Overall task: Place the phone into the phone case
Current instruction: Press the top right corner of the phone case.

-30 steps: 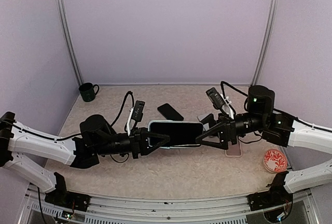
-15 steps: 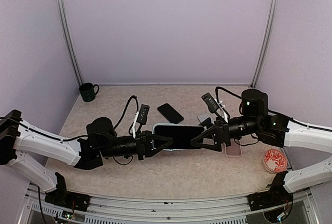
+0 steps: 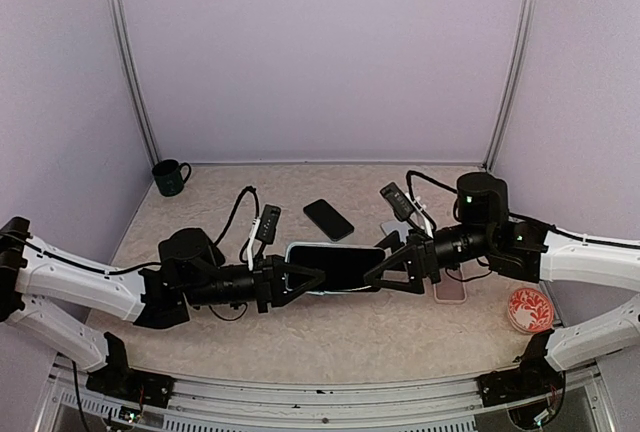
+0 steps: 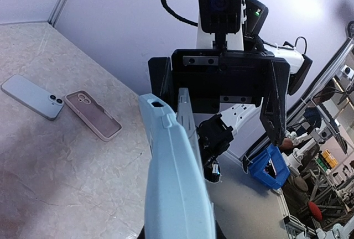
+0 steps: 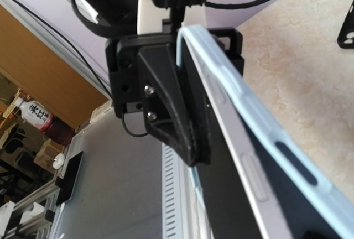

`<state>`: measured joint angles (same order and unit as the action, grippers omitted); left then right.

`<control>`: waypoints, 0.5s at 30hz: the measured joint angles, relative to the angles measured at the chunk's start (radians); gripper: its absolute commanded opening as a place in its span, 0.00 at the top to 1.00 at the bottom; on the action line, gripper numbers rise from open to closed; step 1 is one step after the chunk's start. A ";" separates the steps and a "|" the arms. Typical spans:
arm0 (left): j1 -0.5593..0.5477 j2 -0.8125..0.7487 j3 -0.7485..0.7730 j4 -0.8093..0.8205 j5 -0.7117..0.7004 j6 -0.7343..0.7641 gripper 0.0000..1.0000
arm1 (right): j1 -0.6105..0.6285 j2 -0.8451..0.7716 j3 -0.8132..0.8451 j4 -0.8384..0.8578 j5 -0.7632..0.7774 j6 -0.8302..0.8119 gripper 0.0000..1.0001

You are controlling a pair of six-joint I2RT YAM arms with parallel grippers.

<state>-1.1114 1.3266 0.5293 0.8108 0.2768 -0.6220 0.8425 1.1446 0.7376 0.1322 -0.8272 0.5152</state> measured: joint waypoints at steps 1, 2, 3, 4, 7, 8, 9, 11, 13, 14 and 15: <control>0.000 0.000 -0.002 0.000 0.000 0.000 1.00 | 0.000 0.002 0.000 -0.002 0.000 0.002 0.01; 0.000 0.000 -0.003 0.000 0.000 0.000 1.00 | 0.000 0.004 0.000 -0.003 0.000 0.003 0.01; 0.000 0.000 -0.003 0.000 0.001 0.000 1.00 | 0.000 0.008 0.000 -0.003 0.001 0.003 0.01; 0.000 0.000 -0.003 -0.002 0.001 0.000 1.00 | 0.000 0.012 0.000 -0.002 0.001 0.003 0.01; 0.005 0.000 -0.003 -0.018 0.004 -0.001 1.00 | 0.000 0.028 0.002 -0.003 0.001 0.003 0.01; 0.006 0.000 -0.003 -0.023 0.005 -0.001 1.00 | 0.000 0.034 0.003 -0.003 0.002 0.002 0.01; 0.006 0.000 -0.003 -0.027 0.006 -0.001 1.00 | 0.000 0.037 0.003 -0.003 0.001 0.003 0.01; 0.007 0.002 -0.003 -0.029 0.009 -0.002 1.00 | 0.000 0.041 0.003 -0.006 0.000 0.002 0.02; 0.007 0.002 -0.003 -0.030 0.011 -0.002 1.00 | 0.000 0.043 0.005 -0.010 -0.003 0.001 0.02; 0.007 0.002 -0.003 -0.030 0.011 -0.002 1.00 | 0.000 0.043 0.007 -0.014 -0.005 0.000 0.02; 0.007 0.002 -0.003 -0.029 0.011 -0.003 1.00 | 0.000 0.044 0.010 -0.018 -0.006 -0.002 0.02</control>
<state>-1.1046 1.3289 0.5259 0.7818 0.2882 -0.6247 0.8421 1.1885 0.7475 0.1146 -0.8337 0.5137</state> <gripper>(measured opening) 0.120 0.982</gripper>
